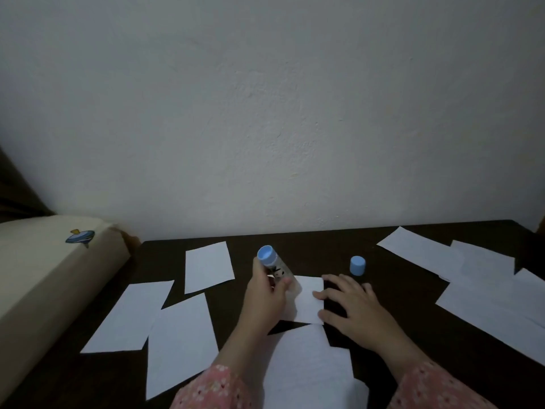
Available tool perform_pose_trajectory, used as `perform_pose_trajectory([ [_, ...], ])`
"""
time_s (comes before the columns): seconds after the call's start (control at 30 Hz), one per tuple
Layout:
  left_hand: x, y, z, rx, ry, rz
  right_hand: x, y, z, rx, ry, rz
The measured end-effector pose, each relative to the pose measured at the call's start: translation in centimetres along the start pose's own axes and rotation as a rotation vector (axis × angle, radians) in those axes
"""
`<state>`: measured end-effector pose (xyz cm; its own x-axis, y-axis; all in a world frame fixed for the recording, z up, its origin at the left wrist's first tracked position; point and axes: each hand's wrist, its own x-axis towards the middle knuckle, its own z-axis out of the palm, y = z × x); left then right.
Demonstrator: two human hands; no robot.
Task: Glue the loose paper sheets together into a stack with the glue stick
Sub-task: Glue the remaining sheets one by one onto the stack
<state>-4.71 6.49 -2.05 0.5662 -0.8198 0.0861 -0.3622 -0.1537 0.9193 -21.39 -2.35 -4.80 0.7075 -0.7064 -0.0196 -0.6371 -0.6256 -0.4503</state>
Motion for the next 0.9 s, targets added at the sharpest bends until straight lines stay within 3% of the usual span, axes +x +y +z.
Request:
perform_pose_trajectory([
  [0.3, 3.7, 2.1, 4.0, 0.246, -0.138, 0.141, 0.0, 0.0, 0.2, -0.022, 0.022, -0.022],
  [0.57, 3.8, 1.4, 4.2, 0.211, -0.18, 0.14, 0.0, 0.1, 0.3, -0.014, 0.039, -0.03],
  [0.9, 4.5, 1.2, 2.4, 0.348, -0.187, 0.191, 0.1, 0.2, 0.4, -0.029, 0.028, -0.033],
])
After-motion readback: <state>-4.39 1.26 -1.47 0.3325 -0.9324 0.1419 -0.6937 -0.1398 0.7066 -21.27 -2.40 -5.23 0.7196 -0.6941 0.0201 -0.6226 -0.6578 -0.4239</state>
